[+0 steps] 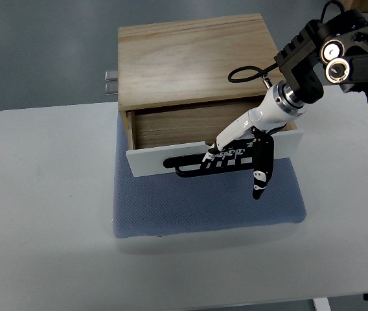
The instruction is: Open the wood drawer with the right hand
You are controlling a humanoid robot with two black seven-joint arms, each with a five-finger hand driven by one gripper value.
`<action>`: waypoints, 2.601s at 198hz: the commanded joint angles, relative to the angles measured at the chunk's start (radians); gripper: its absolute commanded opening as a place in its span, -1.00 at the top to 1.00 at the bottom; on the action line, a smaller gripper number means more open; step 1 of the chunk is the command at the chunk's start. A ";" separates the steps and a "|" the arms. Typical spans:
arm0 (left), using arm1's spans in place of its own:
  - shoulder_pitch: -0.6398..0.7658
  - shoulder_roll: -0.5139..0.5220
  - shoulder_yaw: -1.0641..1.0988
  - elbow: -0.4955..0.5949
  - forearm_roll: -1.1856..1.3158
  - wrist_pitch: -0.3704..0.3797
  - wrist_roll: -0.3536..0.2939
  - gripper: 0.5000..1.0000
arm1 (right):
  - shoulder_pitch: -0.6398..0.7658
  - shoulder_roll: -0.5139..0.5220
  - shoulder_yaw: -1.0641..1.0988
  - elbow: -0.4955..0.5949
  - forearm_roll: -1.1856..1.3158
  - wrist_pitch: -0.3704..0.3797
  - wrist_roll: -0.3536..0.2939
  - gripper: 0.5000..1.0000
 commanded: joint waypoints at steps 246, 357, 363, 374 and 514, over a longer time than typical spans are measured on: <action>0.000 0.000 0.000 0.000 0.000 0.001 0.000 -1.00 | -0.004 -0.177 0.437 -0.043 0.032 0.000 0.022 -0.78; 0.000 0.000 0.000 0.000 0.000 0.000 0.000 -1.00 | -0.878 -0.215 1.422 -0.724 0.345 -0.123 0.120 -0.77; 0.000 0.000 0.000 0.000 0.000 0.000 0.000 -1.00 | -0.908 -0.194 1.469 -0.763 0.345 -0.145 0.125 -0.77; 0.000 0.000 0.000 0.000 0.000 0.001 0.000 -1.00 | -0.946 -0.160 1.531 -0.826 0.345 -0.191 0.128 -0.77; 0.000 0.000 0.000 0.000 0.000 0.000 0.000 -1.00 | -1.104 0.058 1.571 -1.039 0.597 -0.445 0.133 -0.78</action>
